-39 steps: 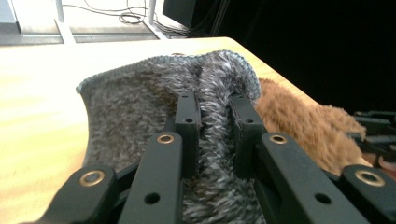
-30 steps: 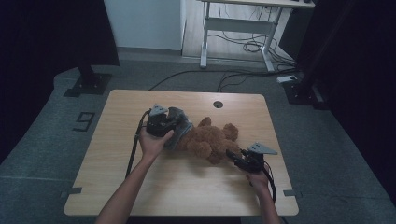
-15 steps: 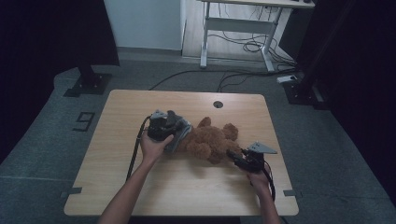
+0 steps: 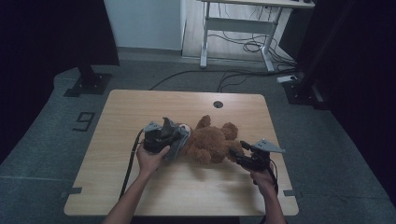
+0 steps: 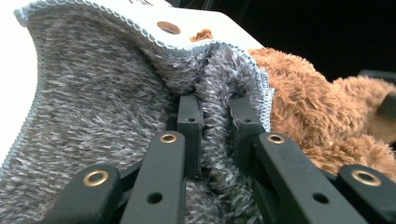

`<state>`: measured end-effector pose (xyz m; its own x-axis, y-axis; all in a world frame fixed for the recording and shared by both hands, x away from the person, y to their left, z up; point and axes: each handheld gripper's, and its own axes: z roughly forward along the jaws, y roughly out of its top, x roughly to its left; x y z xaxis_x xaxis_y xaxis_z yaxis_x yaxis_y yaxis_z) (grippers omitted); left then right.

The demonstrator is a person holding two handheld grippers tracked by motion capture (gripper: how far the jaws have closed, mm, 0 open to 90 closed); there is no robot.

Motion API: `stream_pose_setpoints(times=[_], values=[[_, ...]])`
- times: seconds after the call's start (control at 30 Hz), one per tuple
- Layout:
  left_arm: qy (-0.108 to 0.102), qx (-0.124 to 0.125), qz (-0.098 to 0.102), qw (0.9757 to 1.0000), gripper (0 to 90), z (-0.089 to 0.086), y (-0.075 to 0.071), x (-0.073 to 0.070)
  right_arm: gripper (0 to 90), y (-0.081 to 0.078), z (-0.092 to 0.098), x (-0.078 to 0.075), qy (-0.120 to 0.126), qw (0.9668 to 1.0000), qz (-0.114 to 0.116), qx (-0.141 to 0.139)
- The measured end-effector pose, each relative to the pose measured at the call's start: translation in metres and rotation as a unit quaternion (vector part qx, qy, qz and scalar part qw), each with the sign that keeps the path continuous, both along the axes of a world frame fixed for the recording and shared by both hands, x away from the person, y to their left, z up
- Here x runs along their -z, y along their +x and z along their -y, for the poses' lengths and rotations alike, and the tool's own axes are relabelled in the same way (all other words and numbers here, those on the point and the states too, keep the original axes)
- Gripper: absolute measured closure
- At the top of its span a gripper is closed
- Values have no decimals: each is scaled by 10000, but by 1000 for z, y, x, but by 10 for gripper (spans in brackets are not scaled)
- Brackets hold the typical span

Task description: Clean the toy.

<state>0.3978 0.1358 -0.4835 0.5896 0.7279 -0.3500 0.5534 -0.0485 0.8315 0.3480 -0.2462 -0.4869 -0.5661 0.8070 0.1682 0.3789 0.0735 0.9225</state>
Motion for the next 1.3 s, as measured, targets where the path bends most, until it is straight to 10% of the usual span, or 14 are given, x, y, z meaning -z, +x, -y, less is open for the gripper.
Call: stream_pose_setpoints(times=[0.23,0.43,0.57,0.9,1.13,1.3], values=[[-168,-24,35,9998,778,-4,-10,6,243,25,-28,-23,-301,9988,-225,-305],[-242,39,42,9997,776,-8,-18,11,236,32,-51,15,-661,9937,-757,-503],[-200,82,56,9998,775,-8,-23,12,344,27,-47,35,-410,9929,-890,-675],[-121,123,60,9998,769,-7,-41,2,539,12,-42,50,-629,9912,-638,-973],[71,531,515,9972,773,36,-44,-41,559,4,-44,53,-1033,9891,-337,-995],[266,1026,480,9932,772,95,-39,-42,560,3,-40,56,-972,9890,-372,-1053]])
